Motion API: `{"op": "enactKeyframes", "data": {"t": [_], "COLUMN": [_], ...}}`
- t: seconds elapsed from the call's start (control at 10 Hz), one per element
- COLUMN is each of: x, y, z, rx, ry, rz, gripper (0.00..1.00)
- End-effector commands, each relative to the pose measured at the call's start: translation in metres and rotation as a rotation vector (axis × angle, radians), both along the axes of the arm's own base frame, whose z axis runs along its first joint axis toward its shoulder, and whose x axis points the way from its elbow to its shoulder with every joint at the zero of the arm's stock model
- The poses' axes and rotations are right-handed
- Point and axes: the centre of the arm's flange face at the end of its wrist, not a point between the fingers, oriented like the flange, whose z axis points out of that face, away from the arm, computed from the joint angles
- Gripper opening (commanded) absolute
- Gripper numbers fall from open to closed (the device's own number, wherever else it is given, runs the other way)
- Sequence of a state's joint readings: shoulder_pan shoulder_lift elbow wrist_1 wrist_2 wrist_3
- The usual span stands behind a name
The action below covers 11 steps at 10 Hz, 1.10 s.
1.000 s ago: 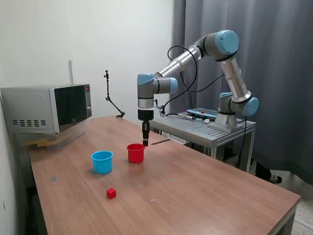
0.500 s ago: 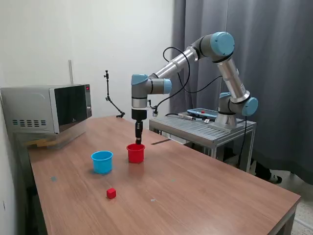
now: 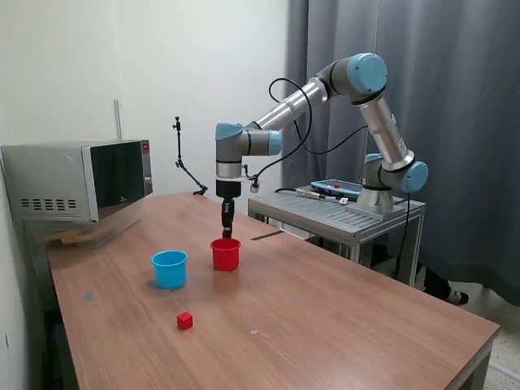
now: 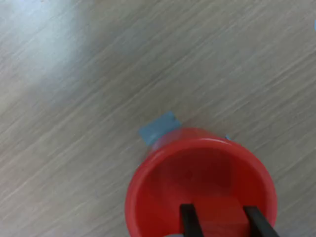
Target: Place red objects in the red bin, and blue objects in the blue bin.
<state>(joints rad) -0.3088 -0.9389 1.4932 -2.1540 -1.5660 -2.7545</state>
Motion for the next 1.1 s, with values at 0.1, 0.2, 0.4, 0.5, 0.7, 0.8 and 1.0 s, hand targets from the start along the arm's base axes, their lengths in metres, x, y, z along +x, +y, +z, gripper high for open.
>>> {"op": "enactKeyframes", "data": {"t": [0.1,0.2,0.4,0.5,0.7,0.8,1.0], "x": [0.0016,0.0015,0.0010,0.0015,0.0010,0.0008,-0.0020], "y": [-0.0008,-0.0017,-0.0017,-0.0017,-0.0026,-0.0037,-0.0099], "z": [-0.0025,-0.0025,-0.0018,-0.0025,-0.0018,-0.0018,0.0046], "rx": [-0.002,0.000,-0.001,0.000,0.000,0.000,0.000], "ry": [-0.006,-0.006,-0.004,-0.006,-0.005,-0.005,0.008], "rz": [0.001,0.002,0.003,0.002,0.004,0.006,0.015], "gripper": [0.00,0.00,1.00,1.00,1.00,1.00,1.00]}}
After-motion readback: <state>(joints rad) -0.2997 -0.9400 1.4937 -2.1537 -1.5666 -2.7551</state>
